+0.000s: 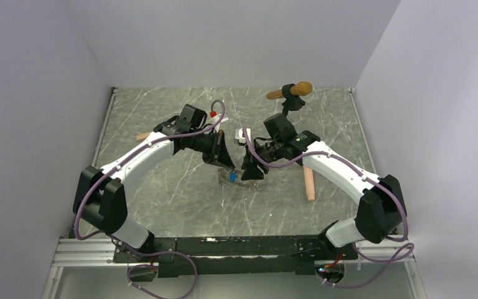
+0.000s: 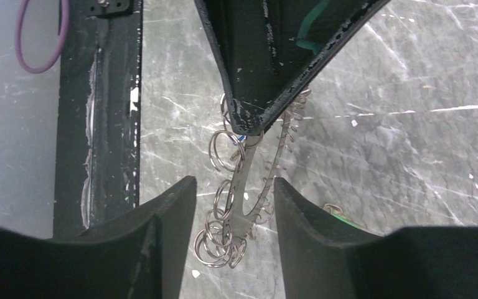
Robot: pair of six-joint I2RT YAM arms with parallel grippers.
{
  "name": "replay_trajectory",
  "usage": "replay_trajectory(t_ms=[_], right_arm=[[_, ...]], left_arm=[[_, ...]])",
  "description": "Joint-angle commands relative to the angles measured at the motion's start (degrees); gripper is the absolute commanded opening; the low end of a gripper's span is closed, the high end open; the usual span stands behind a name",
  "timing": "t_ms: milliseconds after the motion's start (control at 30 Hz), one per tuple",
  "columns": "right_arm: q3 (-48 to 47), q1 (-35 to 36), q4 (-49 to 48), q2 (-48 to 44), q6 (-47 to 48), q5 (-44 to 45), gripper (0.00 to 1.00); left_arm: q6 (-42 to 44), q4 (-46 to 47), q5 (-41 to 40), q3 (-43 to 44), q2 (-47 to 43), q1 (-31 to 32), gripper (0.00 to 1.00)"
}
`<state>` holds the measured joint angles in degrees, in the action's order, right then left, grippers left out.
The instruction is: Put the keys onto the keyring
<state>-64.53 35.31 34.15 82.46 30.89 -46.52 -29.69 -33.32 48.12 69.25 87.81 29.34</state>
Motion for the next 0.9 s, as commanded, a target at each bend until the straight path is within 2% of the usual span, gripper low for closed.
replay_trajectory(t_ms=[0,67,200,333,533,667,800,867], right_arm=[[-0.31,0.68,-1.98,-0.40,-1.09,2.76,0.47],[-0.41,0.93,-1.94,-0.26,-0.73,3.13,0.46],[-0.42,1.01,-1.94,0.16,-0.24,2.83,0.37],[-0.57,1.00,-1.62,0.51,0.24,0.92,0.18],[-0.91,1.08,-0.01,0.95,2.88,-1.68,0.00],[-1.09,1.02,2.29,1.26,6.16,-4.85,0.00],[-1.44,0.99,4.97,1.70,9.30,-9.00,0.00],[-1.53,0.94,6.32,2.01,10.42,-11.08,0.00]], left_arm=[[-2.20,2.82,1.28,-0.40,-2.47,-0.62,0.00],[-2.12,2.81,1.38,-0.48,-2.38,-0.60,0.00],[-2.11,2.74,1.60,-0.47,-2.38,-0.69,0.00],[-2.15,2.97,1.98,-0.89,-2.38,-0.78,0.00],[-2.37,3.35,3.16,-1.28,-2.44,-0.91,0.00],[-2.39,3.30,3.61,-1.61,-2.71,-1.16,0.00],[-1.98,2.74,3.57,-1.67,-3.36,-1.57,0.18],[-1.18,2.01,3.35,-1.52,-4.02,-1.81,0.31]])
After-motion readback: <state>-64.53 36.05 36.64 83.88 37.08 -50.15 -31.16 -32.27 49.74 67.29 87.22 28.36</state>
